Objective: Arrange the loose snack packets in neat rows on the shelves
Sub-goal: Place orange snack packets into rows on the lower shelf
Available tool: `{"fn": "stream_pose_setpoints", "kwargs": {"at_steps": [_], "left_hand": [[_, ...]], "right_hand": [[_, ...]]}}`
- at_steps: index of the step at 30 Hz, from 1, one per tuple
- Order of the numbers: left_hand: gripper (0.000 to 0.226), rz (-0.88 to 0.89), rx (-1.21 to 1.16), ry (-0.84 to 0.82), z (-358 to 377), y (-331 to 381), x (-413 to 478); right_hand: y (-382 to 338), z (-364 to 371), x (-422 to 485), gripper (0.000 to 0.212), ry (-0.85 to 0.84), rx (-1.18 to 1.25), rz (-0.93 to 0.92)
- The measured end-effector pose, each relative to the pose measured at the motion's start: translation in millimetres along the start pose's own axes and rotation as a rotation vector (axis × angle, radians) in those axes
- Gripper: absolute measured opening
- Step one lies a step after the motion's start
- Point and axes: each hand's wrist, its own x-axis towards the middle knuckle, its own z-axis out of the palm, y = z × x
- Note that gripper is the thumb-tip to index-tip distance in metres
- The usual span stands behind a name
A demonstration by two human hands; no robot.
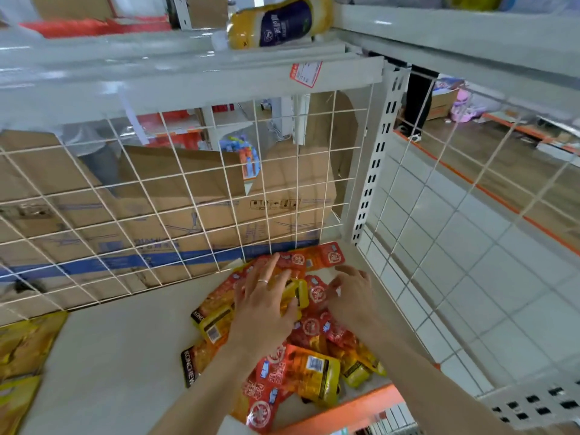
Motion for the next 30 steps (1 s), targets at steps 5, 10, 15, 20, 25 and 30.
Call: {"fn": "stream_pose_setpoints", "kwargs": {"at_steps": [5,10,15,20,25,30], "left_hand": [[0.051,0.009,-0.208,0.071,-20.0,-4.4,6.8],[0.038,-0.065,-0.553,-0.014,-58.1,6.1,11.8],[0.028,-0.134,-0.863,-0.123,-78.1,14.2,7.0],[0.031,-0.206,-0.99,-0.156,-76.1,4.6,-8.8],[0.018,-0.237,-1.119,-0.238,-71.8,-9.8,-20.5],[0.025,-0.411,-1.236,-0.08,-66.8,-28.4,-24.6]], "right_hand": [[-4.2,-34.2,2.7,0.012,0.138,0.44,0.07],[-15.1,-71.9,4.7,0.021,0.263,0.548,0.053],[-45.8,-84.0,-4.9,0.015,0.141,0.662,-0.034],[-64.5,-73.2,-15.9,0.016,-0.018,0.696,-0.11],[-67.0,-55.3,-14.5,0.017,-0.087,0.691,-0.099],[-40.7,-29.4,5.1,0.004,0.09,0.498,0.121]]}}
